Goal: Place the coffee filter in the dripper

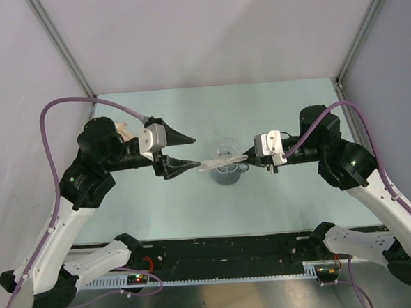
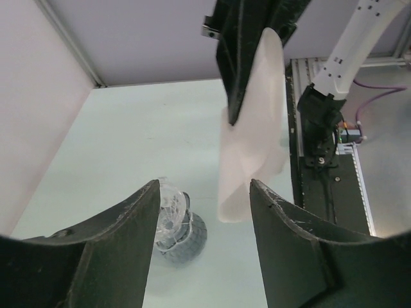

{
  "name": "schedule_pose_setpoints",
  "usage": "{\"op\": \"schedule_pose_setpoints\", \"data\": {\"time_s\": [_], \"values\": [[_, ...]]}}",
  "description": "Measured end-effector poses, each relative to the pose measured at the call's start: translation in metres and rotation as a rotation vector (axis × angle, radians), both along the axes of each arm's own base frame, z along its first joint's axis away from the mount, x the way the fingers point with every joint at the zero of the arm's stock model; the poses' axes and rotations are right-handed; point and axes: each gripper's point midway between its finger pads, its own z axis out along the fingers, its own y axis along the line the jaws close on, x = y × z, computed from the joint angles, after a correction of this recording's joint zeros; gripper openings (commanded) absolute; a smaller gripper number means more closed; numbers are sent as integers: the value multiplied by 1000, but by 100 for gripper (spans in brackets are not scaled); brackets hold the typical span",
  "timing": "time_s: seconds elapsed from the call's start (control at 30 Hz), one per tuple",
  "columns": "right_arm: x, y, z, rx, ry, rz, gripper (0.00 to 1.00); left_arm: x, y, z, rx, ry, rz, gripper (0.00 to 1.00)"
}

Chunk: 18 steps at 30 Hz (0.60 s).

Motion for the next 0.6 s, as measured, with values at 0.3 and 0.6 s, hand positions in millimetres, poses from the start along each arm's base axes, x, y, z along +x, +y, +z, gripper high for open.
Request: {"op": "schedule_pose_setpoints", "data": {"time_s": [0.3,0.6], "values": [[-2,3,3,6,-24,3,2,-12,-8,-11,37,-50,-45,64],[-5,4,4,8,-35,12,7,-11,-12,-13,54,-92,-48,65]]}}
